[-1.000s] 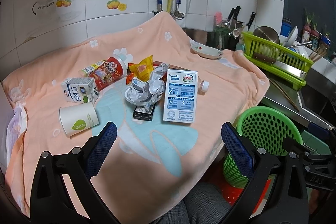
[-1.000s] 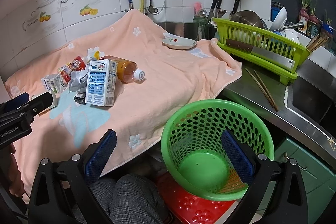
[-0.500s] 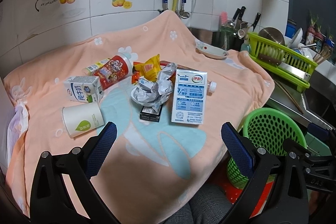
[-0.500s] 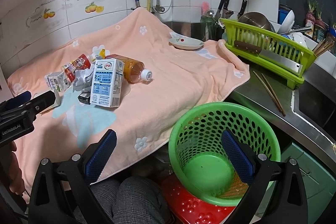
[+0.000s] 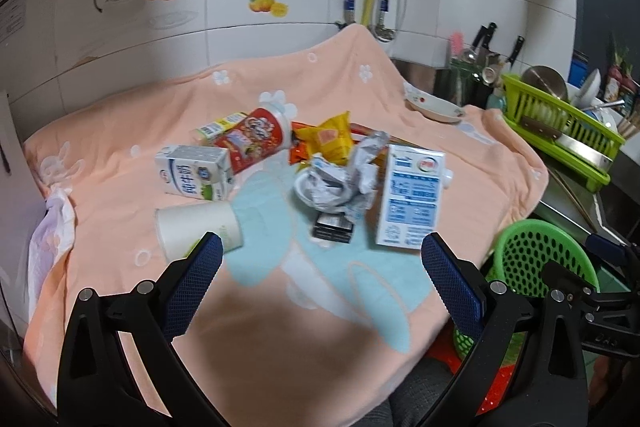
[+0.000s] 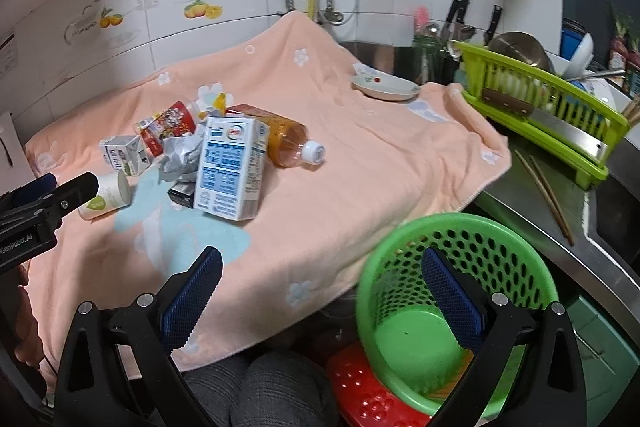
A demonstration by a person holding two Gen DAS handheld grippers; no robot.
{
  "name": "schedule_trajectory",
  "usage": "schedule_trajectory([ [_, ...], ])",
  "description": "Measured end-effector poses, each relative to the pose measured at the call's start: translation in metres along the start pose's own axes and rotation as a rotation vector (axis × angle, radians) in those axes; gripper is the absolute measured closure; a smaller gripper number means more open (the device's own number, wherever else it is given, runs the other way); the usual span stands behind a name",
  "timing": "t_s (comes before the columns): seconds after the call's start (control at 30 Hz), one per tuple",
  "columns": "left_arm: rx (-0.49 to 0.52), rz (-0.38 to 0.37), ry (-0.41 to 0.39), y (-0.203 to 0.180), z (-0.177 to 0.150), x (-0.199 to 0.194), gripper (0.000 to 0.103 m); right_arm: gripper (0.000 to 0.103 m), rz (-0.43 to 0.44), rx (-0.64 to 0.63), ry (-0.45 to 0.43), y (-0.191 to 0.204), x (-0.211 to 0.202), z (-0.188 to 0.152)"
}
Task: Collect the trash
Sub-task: 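Grasp the white Yili milk carton with the right gripper while the left gripper reaches for crumpled foil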
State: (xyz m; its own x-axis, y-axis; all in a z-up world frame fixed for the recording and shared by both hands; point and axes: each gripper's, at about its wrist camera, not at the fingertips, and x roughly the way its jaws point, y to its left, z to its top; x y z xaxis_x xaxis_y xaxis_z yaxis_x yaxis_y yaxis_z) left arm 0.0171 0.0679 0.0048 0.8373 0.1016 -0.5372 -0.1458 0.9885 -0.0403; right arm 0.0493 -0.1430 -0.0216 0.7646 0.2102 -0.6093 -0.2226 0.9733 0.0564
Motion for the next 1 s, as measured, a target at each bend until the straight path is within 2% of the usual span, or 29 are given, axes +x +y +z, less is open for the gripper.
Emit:
schedule_trajectory([
  [0.23,-0.043,0.033,-0.007,0.025,0.007,0.003,0.005,0.007,0.054,-0.033,0.006,0.026,0.022,0.018],
  [0.63,-0.112,0.073,-0.028,0.062,0.025,0.010,0.005,0.007,0.108,-0.040,0.057,0.071,0.088,0.048],
  [1.0,-0.146,0.064,-0.003,0.077,0.036,0.031,0.005,0.007,0.048,-0.024,0.104,0.083,0.146,0.060],
])
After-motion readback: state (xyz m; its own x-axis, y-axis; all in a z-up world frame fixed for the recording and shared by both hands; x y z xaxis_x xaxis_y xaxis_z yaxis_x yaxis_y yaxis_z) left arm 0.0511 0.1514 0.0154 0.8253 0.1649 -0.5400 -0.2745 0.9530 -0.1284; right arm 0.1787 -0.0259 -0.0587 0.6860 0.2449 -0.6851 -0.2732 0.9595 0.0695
